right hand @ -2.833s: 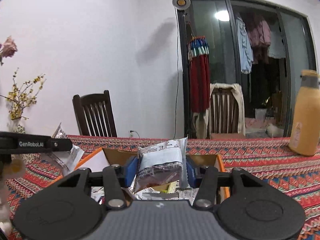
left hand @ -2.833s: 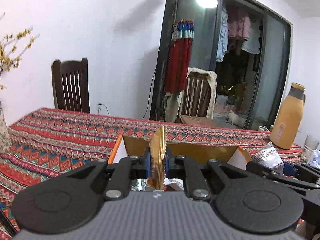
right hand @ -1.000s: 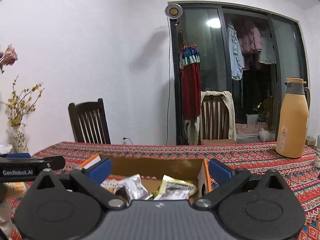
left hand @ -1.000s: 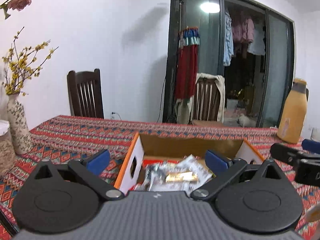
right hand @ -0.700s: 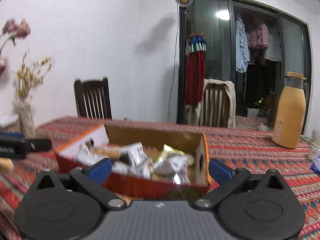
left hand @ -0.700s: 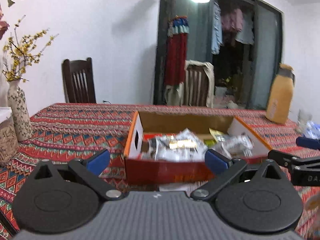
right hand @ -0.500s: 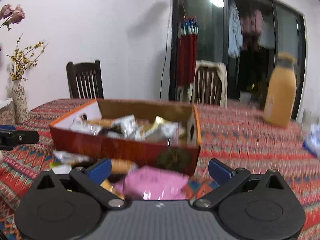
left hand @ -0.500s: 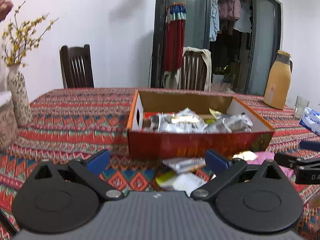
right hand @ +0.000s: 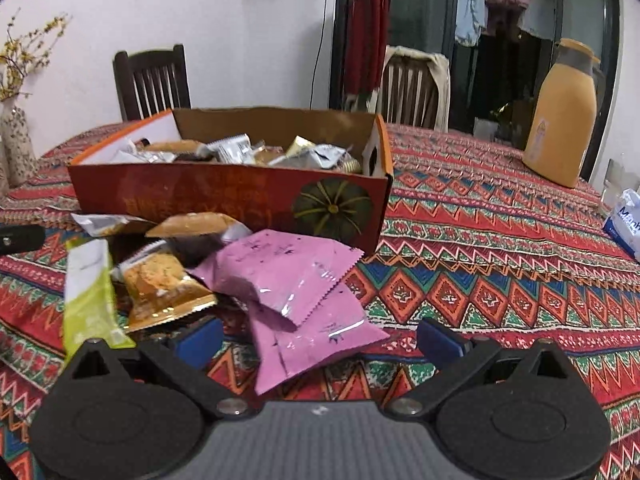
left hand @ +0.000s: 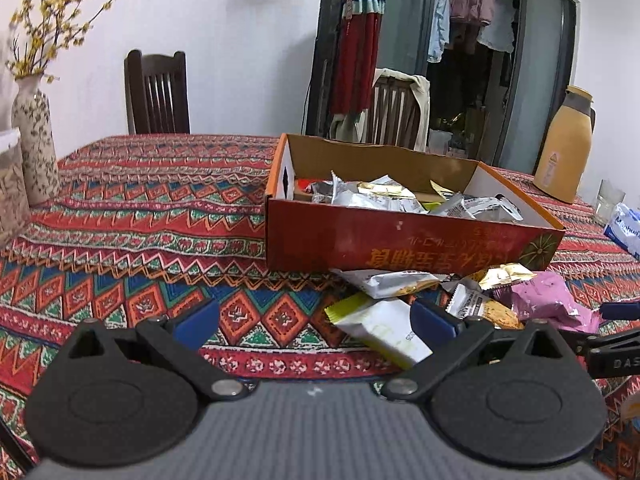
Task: Organize snacks
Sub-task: 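Grasp the pink snack packet from the pile with the right gripper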
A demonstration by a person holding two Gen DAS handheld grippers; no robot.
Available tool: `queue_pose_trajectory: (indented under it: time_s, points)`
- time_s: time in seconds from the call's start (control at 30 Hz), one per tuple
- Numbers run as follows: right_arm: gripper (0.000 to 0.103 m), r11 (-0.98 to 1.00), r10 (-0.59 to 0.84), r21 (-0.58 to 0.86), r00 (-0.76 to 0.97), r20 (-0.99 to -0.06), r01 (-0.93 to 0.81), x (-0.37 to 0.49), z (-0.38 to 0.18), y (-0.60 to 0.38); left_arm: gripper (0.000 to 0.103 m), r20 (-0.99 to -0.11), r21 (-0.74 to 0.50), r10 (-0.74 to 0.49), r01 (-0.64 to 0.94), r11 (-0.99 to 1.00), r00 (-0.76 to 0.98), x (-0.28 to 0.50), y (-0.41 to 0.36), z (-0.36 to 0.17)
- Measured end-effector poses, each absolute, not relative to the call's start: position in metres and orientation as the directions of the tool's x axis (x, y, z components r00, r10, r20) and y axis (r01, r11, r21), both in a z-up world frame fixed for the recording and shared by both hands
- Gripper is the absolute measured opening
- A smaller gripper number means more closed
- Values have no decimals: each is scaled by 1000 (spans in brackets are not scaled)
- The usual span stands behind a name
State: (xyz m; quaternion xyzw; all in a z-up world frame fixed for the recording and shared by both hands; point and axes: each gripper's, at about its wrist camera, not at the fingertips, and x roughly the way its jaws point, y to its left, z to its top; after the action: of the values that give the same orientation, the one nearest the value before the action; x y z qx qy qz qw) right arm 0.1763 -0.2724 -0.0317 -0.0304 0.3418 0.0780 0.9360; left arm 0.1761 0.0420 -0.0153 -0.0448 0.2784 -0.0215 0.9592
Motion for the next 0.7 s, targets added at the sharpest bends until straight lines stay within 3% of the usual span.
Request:
queue_pose_trajectory:
  time_s: [0.2, 0.7]
  points:
    - [103, 984, 140, 24, 696, -704, -174, 202, -41, -277, 103, -565, -126, -67, -5, 992, 823, 183, 47, -22]
    - [103, 978, 189, 65, 709, -679, -198, 208, -44, -283, 103, -568, -147, -75, -11, 989, 819, 184, 51, -21]
